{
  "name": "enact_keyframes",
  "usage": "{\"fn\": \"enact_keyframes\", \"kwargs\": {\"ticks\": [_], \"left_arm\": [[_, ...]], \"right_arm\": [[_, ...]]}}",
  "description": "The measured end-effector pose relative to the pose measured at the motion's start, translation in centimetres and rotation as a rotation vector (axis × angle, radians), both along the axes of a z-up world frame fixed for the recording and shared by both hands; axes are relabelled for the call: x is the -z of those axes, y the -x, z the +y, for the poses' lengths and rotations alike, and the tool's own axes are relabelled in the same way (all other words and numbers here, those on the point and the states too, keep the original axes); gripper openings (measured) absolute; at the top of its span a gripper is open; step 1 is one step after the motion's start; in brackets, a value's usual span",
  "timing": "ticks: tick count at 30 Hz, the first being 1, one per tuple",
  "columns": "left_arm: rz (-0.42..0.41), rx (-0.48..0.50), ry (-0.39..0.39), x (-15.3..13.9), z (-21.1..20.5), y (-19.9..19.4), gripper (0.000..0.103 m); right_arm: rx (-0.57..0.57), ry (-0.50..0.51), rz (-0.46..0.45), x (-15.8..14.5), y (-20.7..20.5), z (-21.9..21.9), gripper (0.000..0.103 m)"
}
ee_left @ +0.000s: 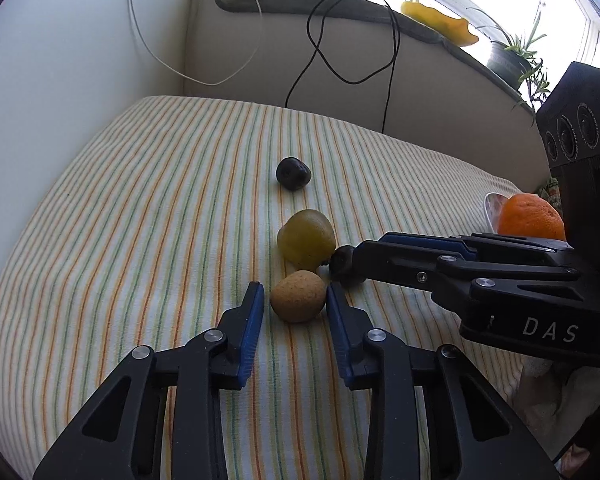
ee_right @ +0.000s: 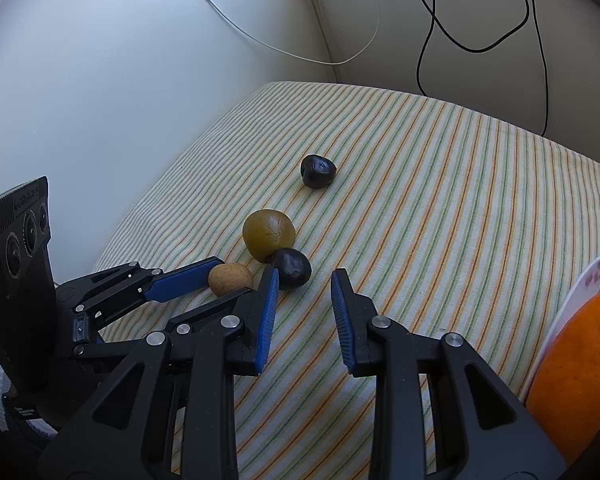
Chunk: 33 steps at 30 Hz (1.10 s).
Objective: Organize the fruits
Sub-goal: 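Grasp a dark plum with the right tool while the left tool grasps a brown kiwi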
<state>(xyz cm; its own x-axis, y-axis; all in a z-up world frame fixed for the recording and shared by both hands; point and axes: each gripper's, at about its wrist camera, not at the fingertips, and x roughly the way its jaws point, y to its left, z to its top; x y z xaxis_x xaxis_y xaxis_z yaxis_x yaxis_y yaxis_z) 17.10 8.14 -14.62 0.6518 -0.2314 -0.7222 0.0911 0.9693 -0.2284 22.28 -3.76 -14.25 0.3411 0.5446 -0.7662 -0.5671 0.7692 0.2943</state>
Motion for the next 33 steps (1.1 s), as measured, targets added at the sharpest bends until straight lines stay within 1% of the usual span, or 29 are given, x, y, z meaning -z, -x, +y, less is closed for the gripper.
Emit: {"fn": "enact_keyframes", "kwargs": {"ticks": [5, 8, 13, 15, 20, 24, 33], "left_arm": [[-0.005, 0.0, -0.011, 0.0, -0.3, 0.0, 0.029], [-0.008, 0.0, -0.006, 0.0, -0.1, 0.0, 0.028], [-0.01, 0.002, -0.007, 0.0, 0.0, 0.0, 0.027], [-0.01, 0.002, -0.008, 0.0, 0.0, -0.1, 0.026], [-0.015, -0.003, -0.011, 0.0, -0.1, 0.3, 0.026], [-0.02, -0.008, -0.012, -0.2, -0.2, 0.7, 0.026], [-0.044, -0.009, -0.006, -1.2, -0.5, 2.4, 0.026]], "right_arm": [[-0.01, -0.023, 0.021, 0.0, -0.2, 0.4, 0.029], [-0.017, -0.002, 0.023, 0.3, -0.3, 1.1, 0.029], [-0.029, -0.004, 0.059, 1.2, -0.8, 1.8, 0.029], [-0.029, -0.008, 0.065, 1.3, -0.9, 1.9, 0.026], [-0.02, -0.022, 0.079, 1.5, -1.2, 1.7, 0.025], [-0.01, -0.018, 0.06, 1.2, -0.9, 1.4, 0.025], [0.0, -0.023, 0.013, -0.5, 1.0, -0.7, 0.025]]}}
